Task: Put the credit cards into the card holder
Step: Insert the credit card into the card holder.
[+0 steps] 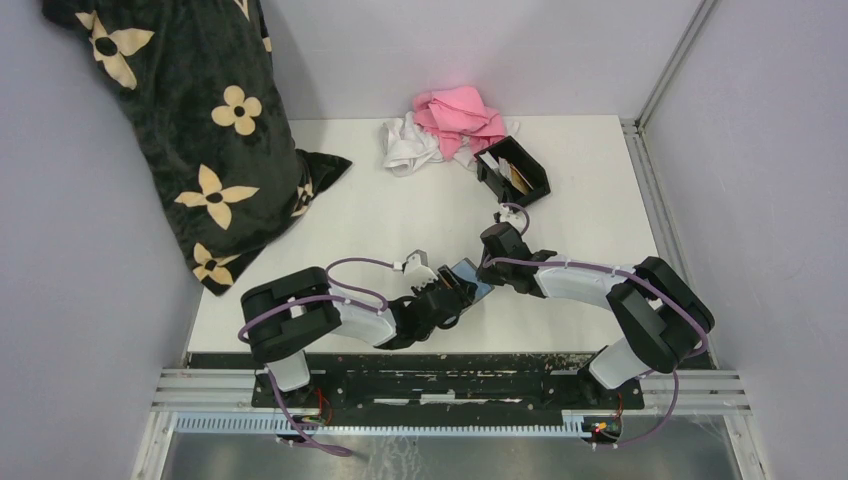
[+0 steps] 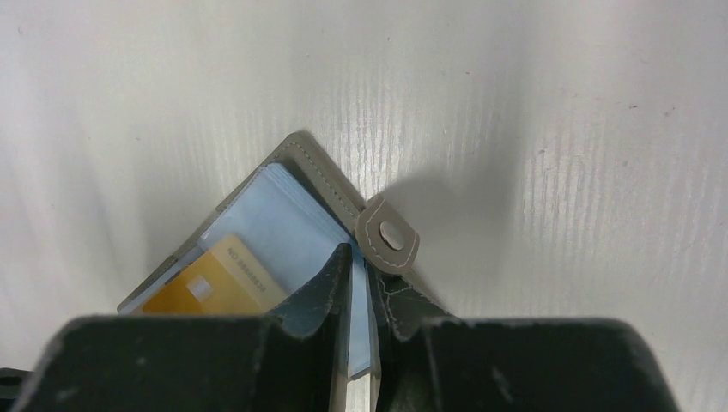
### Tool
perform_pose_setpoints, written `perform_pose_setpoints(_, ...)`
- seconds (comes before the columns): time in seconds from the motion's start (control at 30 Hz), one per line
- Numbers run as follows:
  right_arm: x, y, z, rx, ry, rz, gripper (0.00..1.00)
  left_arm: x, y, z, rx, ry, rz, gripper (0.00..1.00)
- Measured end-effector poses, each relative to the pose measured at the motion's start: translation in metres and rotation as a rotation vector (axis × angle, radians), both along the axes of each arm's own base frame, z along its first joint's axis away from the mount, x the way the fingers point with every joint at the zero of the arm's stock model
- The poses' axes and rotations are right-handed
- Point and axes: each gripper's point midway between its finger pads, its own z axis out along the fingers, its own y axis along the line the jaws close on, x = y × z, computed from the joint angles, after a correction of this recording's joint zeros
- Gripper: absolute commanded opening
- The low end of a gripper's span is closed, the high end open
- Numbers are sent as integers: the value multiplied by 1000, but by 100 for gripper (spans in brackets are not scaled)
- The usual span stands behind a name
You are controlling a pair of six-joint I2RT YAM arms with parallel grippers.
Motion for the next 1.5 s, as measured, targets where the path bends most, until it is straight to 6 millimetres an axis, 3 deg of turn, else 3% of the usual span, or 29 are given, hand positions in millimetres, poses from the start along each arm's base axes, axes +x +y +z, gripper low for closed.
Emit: perform_pose_setpoints(1.5, -2, 6, 0, 24, 8, 21, 16, -36, 31, 2, 54, 32, 65, 68)
